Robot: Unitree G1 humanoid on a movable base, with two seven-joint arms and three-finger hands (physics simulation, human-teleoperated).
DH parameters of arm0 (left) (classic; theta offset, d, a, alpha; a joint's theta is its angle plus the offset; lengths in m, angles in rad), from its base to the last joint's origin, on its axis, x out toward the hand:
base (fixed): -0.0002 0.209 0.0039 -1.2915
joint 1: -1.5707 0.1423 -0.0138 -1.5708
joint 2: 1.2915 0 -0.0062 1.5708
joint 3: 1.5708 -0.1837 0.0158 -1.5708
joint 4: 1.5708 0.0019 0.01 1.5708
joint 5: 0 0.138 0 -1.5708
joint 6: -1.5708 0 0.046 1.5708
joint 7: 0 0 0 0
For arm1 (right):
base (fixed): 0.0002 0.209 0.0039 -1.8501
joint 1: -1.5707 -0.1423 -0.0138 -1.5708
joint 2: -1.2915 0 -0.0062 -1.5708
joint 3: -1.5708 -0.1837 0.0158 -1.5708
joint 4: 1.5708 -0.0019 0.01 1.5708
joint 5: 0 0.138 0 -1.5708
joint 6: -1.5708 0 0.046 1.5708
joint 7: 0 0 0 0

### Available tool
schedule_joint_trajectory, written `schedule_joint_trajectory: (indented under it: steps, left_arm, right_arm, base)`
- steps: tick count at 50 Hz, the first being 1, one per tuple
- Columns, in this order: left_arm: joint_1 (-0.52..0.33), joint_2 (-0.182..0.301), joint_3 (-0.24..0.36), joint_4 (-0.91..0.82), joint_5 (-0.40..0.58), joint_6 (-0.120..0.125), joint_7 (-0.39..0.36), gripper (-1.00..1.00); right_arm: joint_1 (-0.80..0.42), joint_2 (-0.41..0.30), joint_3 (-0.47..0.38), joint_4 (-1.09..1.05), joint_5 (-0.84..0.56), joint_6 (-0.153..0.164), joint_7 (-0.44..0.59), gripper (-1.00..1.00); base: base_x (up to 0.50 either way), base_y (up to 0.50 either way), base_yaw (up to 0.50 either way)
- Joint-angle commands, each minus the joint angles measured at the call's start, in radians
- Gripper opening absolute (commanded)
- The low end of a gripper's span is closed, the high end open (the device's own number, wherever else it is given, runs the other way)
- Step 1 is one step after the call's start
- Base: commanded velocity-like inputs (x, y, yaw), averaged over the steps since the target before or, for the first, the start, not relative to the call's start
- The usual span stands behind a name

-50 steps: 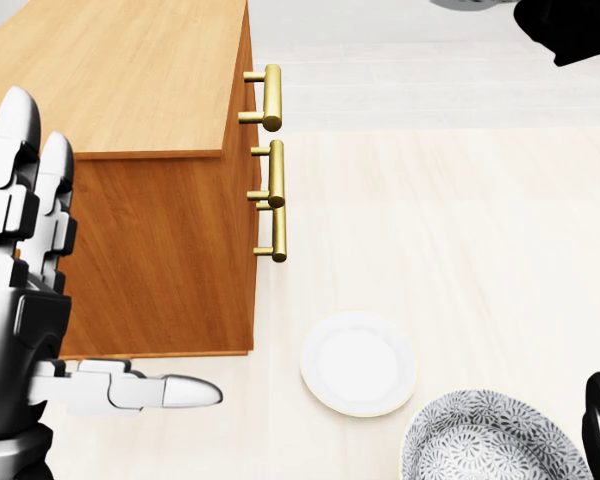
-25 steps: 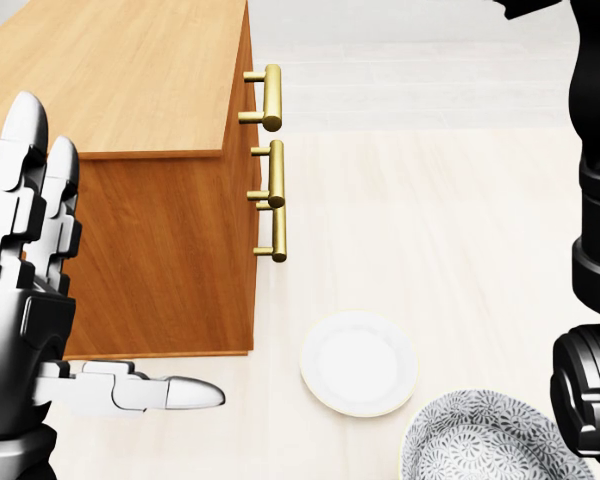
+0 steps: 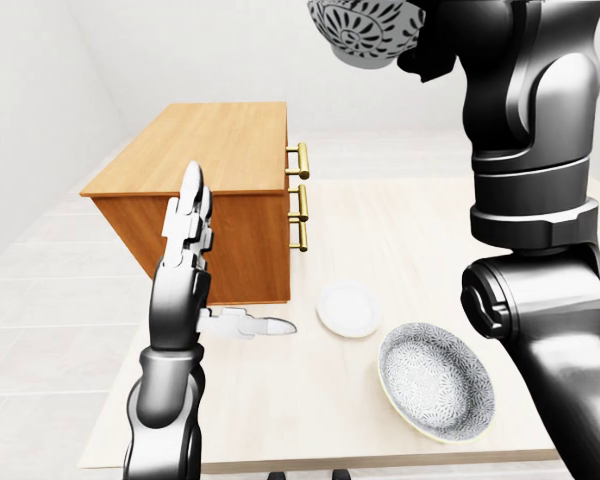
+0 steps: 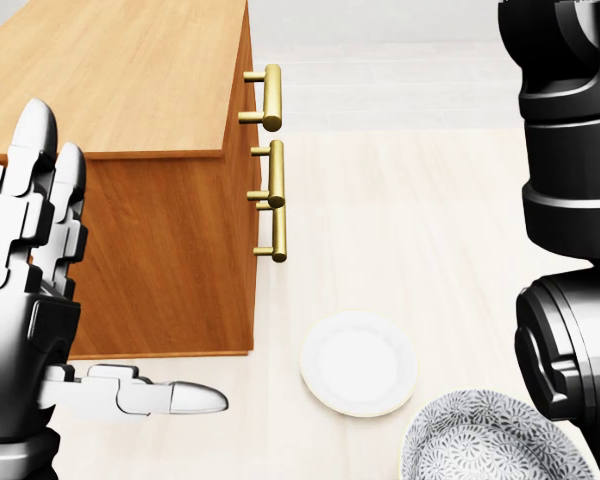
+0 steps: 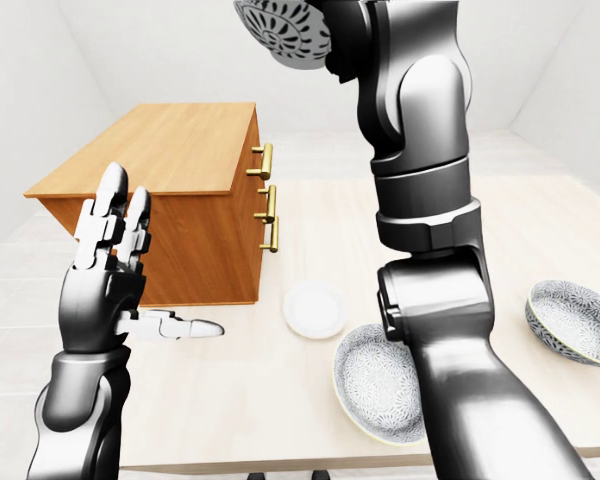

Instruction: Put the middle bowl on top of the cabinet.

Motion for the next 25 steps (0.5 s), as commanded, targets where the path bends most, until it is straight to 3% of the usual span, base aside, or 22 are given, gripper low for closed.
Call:
schedule_joint_trajectory:
  steps: [1,25]
  left_arm:
    - [0.012,-0.004,-0.009,-0.012,-0.011,0.000,-0.013,1.00]
    - [0.022,-0.005,-0.019,-0.002,-0.004,0.000,-0.015,1.00]
  right_arm:
    - [-0.097,0.054,0.012,0.102,-0.049,0.000,-0.056,-1.00]
    - [-0.131,0.198,0.056,0.217,-0.117,0.000,-0.192,-1.00]
  base:
    - [0.00,0.00,0.00]
    - [0.00,0.00,0.00]
